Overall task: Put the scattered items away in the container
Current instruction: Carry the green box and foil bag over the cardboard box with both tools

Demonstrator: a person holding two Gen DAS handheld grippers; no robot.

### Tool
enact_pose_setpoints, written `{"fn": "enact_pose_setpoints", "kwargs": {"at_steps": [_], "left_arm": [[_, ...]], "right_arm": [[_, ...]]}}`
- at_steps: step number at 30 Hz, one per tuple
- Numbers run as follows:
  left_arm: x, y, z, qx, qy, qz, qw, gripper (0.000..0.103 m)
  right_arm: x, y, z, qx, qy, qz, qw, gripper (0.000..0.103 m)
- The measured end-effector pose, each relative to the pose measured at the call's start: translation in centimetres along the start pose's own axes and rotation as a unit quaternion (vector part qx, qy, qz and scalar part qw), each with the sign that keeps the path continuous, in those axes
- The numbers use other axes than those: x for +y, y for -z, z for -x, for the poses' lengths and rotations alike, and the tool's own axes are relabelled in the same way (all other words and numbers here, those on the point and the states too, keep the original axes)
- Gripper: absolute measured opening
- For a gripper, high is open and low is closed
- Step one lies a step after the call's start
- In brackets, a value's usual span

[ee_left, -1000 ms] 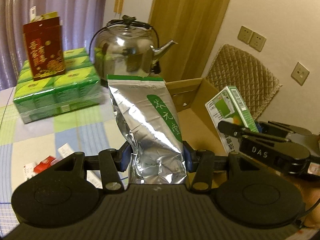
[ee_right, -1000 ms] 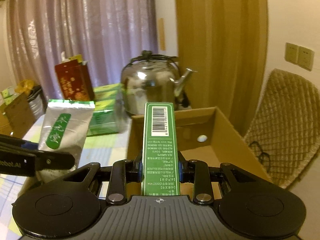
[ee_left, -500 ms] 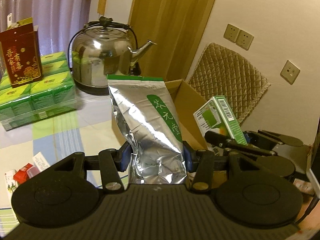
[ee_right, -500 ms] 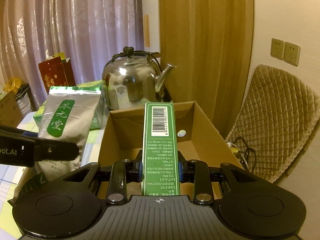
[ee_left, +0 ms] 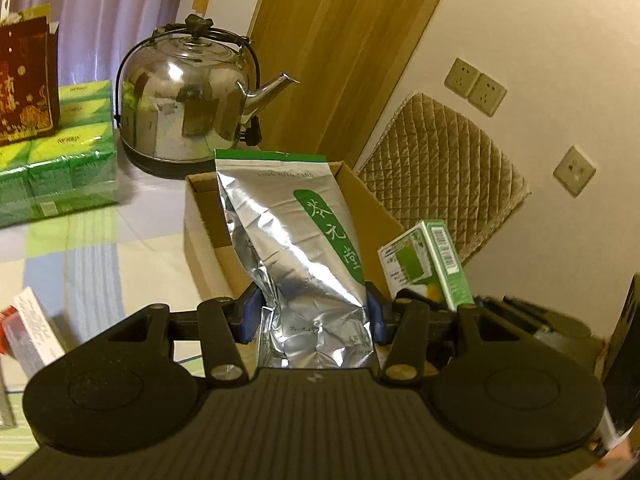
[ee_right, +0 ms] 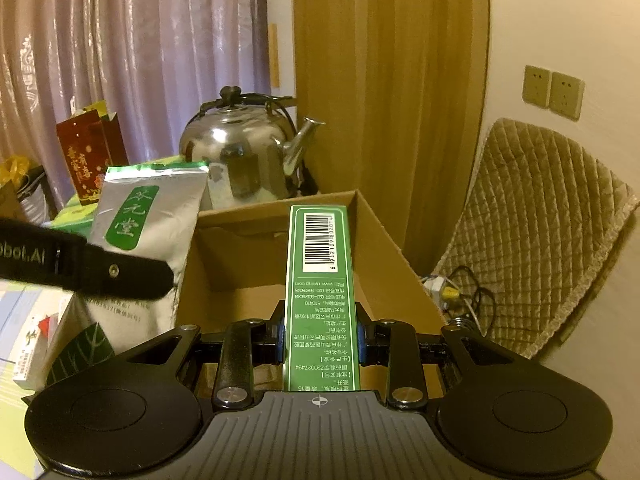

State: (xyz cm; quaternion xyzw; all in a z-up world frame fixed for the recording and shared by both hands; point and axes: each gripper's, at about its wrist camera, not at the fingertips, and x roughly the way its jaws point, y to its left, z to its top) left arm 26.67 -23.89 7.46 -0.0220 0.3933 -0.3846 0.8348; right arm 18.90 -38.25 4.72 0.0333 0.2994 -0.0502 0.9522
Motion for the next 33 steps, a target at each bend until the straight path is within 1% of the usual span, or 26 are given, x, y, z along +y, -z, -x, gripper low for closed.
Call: {"fn": "enact_pose_setpoints", "kwargs": {"at_steps": [6,11,17,33], "left_arm": [[-0.7,0.1,-1.6,0.007,0.006,0.019,0.9998,0.046],[-1.0,0.4,-2.7,0.016,0.004,0.034,0.9993,0.046],[-1.4,0.7,-3.7,0.027,0.003,0.038,0.9989,0.046],[-1.0,1.9,-5.6,0.051,-0.006,0.059,0.9969,0.046]], "right_arm": [[-0.6,0.3,-0.4,0.010,-0.002,0.006,1.000,0.028],[-1.4,0.8,-1.1,0.019,-0.014,0.012,1.000,0.028],[-2.2,1.2,-1.8,0.029,-0.016,0.018,0.999,0.028],[-2.2,1.7,-2.8,0.053,-0.026,0.023,0.998,0.028]]}}
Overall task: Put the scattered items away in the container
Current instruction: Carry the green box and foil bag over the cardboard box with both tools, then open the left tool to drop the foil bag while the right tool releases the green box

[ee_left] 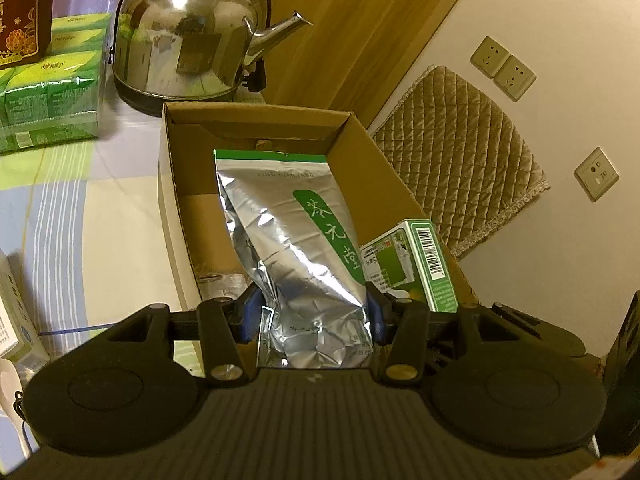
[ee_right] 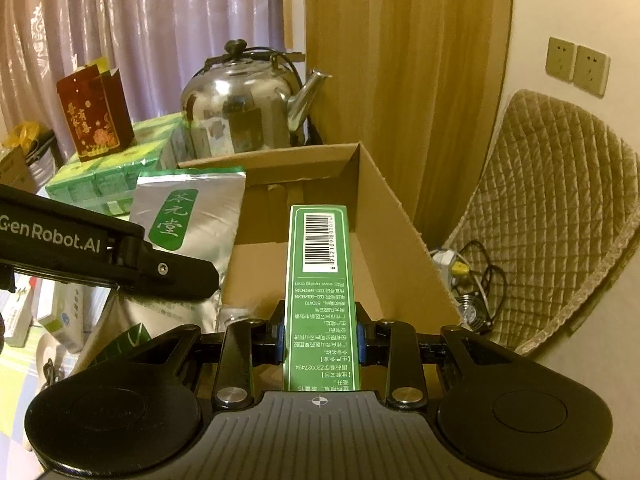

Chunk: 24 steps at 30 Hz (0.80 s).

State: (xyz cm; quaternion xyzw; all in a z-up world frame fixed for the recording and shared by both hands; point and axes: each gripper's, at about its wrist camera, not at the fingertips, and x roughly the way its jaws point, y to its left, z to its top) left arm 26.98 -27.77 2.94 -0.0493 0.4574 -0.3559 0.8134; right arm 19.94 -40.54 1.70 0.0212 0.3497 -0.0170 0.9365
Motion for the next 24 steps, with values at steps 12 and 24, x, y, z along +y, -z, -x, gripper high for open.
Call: {"fn": "enact_pose_setpoints", "kwargs": {"at_steps": [12,24], "left_arm": [[0.17,0.28,-0.75,0.008,0.004,0.014,0.9999,0.046],[0.41,-0.05,-0.31,-0.001,0.008,0.020,0.9998,0.046]], "right_arm": [[-0.27,0.14,-0.37,0.012,0.002,0.000,1.000,0.028],[-0.30,0.25,-0.39,0.014,0.000,-0.001,1.000,0.028]]}}
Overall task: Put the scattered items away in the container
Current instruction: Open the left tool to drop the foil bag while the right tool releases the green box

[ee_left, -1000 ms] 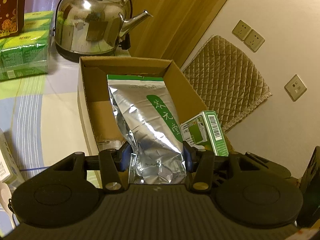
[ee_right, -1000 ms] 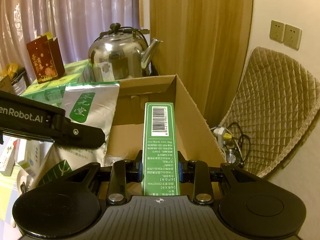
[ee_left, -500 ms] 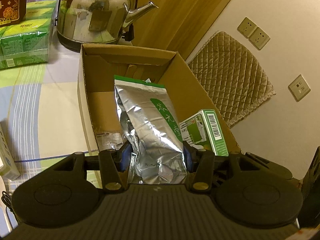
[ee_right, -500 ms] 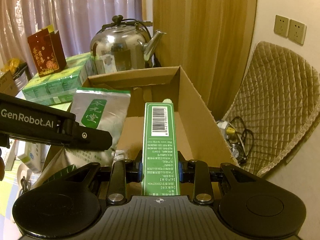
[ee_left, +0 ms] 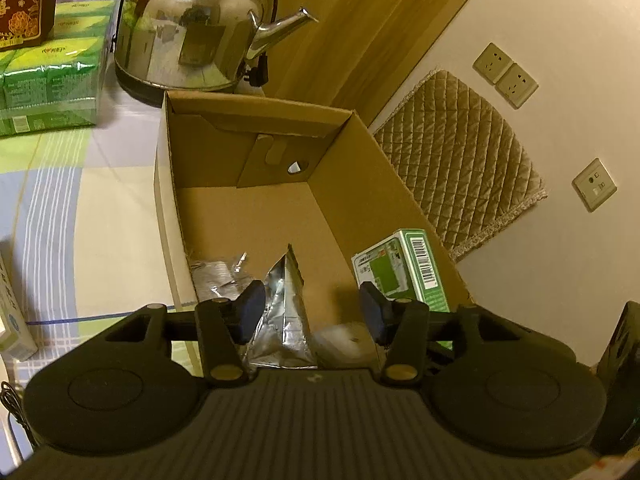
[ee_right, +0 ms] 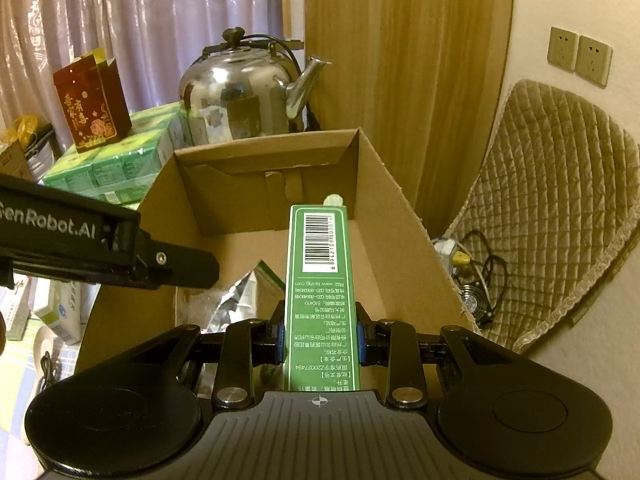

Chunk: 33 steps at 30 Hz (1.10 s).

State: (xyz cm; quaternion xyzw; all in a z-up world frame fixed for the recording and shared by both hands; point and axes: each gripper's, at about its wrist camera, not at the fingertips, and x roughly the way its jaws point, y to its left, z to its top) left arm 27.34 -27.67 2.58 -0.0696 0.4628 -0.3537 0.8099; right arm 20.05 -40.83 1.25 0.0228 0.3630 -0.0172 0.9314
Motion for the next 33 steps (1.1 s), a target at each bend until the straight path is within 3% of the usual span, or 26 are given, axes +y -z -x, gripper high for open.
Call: {"fn": "enact_pose_setpoints", "kwargs": {"at_steps": [24,33], "left_arm": [[-0.10,0.08,0.50,-0.006,-0.009,-0.012,0.9999,0.046],[-0.07,-0.04,0.79,-0.009,-0.009,-0.013,0.9998,0.046]], "right_arm": [[0.47,0.42,-0.40,0.008,-0.015,0.005,1.000,0.028],[0.52,0.50,-0.43,0.002,-0.008,0.009,1.000,0.037]]}}
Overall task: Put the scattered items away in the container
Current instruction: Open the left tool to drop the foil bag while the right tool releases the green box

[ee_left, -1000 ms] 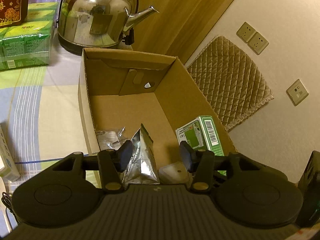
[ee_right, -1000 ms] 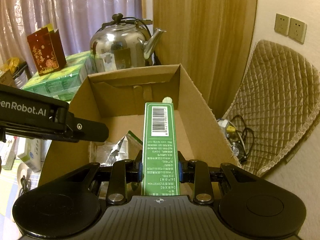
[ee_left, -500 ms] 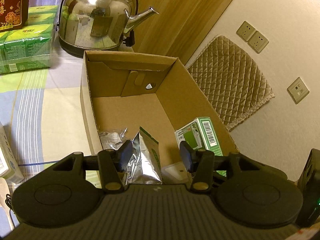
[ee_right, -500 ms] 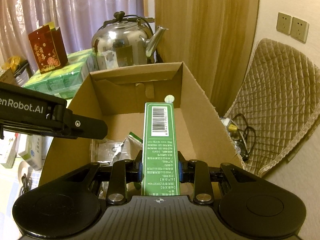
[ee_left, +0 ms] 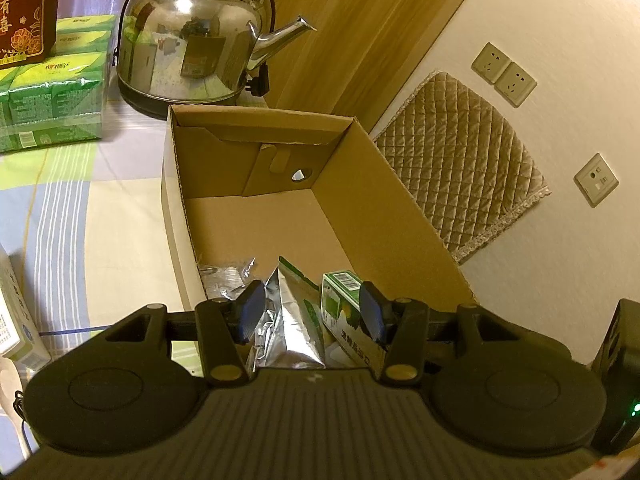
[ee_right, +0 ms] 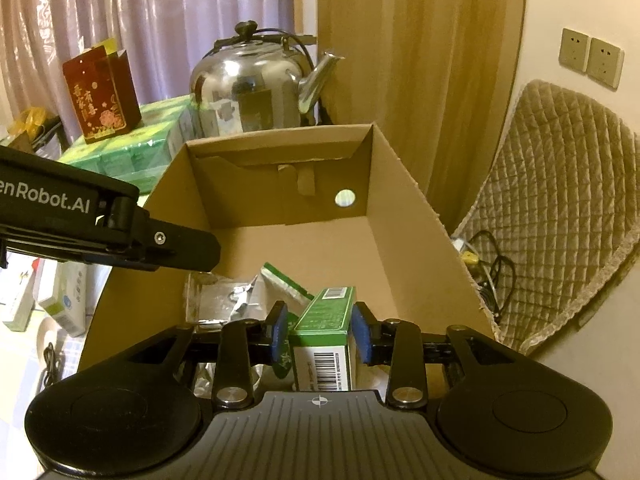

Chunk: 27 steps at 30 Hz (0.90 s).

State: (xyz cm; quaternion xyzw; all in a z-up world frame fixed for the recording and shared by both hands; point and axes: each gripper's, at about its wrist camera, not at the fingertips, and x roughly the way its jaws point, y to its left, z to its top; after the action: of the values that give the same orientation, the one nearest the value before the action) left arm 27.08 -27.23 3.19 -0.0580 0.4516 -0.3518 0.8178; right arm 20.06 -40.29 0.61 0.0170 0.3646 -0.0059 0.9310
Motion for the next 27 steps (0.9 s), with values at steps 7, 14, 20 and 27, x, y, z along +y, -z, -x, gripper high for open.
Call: {"fn": "enact_pose_setpoints", "kwargs": {"at_steps": [7,14,20,27], "left_arm": [[0.0,-0.2,0.6,-0.013,0.000,0.000,0.9999,0.046],[0.5,-0.5,1.5,-0.026,-0.005,0.001,0.9996,0.046],[1.1,-0.7,2.6,-0.038,-0.012,0.001,0.9992,0.046],[2.4,-0.7,4.5,-0.058,-0.040,-0.006,0.9975,0.047]], "right_arm": [[-0.5,-0.3,0.6,-0.020,0.003,-0.015,1.000,0.058],[-0.9,-0.6,1.2,-0.040,0.013,-0.025,0.999,0.059],[-0.4,-1.0,1.7,-0.056,0.010,-0.023,0.998,0.060],[1.0,-1.5,1.9,-0.071,-0.004,-0.015,0.997,0.063]]}}
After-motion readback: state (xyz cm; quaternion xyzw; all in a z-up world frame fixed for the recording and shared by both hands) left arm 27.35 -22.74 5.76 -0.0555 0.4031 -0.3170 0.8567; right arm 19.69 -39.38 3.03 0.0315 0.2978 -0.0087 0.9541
